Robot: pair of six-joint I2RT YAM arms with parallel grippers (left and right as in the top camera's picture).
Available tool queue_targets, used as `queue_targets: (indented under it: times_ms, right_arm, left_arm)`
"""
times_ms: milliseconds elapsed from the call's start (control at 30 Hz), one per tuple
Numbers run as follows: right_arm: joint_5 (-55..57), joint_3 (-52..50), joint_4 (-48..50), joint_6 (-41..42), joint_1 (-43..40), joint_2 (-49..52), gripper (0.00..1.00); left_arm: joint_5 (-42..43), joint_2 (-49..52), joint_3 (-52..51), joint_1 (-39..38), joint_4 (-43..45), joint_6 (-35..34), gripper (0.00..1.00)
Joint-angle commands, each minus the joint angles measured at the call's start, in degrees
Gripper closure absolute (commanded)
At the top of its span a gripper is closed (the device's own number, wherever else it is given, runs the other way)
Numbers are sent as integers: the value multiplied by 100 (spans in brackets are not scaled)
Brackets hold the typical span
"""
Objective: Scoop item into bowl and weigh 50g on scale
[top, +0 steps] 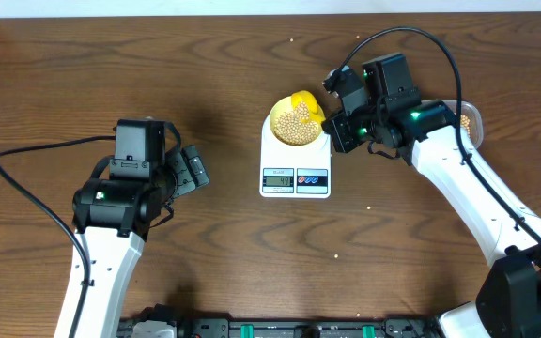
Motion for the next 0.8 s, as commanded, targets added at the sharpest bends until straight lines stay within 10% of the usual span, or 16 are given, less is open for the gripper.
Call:
queue_targets:
  times_ms: [0, 767]
  right_arm:
    - [7, -20, 0, -44, -17, 55, 99]
    - [28, -20, -72, -122, -17, 55, 99]
  left_arm:
    - [-98, 7, 61, 35, -13, -7, 4]
    - [-98, 7, 61, 35, -13, -7, 4]
